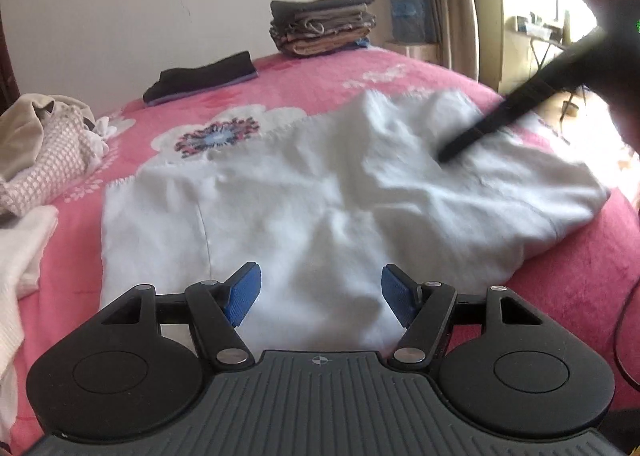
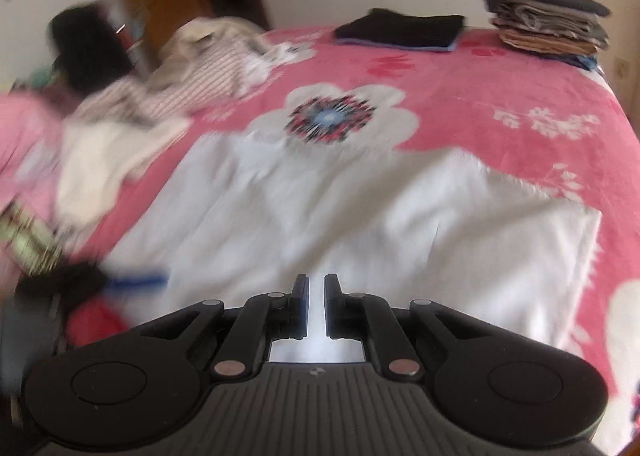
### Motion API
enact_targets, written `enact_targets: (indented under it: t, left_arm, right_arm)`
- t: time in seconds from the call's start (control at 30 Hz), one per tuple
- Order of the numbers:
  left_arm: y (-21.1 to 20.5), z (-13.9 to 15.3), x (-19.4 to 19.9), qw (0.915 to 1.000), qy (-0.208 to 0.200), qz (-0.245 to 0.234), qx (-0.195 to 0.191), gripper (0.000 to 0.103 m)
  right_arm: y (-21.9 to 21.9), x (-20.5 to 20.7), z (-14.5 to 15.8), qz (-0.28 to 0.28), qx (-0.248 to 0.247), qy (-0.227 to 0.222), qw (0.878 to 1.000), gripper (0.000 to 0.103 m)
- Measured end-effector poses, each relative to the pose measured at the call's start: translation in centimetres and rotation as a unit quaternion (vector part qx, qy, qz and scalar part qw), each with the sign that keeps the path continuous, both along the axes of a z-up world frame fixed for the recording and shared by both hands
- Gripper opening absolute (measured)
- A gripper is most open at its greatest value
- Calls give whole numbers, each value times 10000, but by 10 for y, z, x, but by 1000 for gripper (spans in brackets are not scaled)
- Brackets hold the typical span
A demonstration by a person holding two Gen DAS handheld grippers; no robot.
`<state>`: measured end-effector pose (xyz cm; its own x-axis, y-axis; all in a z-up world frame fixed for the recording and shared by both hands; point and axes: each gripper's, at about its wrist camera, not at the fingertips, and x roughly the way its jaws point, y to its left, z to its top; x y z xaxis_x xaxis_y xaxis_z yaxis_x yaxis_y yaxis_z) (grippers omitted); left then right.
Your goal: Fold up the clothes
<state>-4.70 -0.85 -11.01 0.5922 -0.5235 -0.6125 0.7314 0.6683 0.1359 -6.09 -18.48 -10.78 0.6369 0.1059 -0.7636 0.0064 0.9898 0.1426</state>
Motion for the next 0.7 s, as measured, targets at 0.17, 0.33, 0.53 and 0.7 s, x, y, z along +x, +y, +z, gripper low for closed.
enact_targets:
  t: [0.17,0.33,0.53,0.7]
  left_arm:
    - [-13,-18,6,9990,103,13,431,67]
    - [-10,-13,2,9993,108,86,357,67]
    - [-4,-14,3,9989,183,205,375,67]
    - [-6,-14,6,9988,216,238,383,67]
  right_arm:
    - [11,-42,7,393,-287,157,9987,8]
    - [19,-42,-6,112,-1003,319,9944,8]
    - [-18,-55,3,-826,-1301,435,9871,8]
    - [-56,-65,10,-1672,-646,344,9832,8]
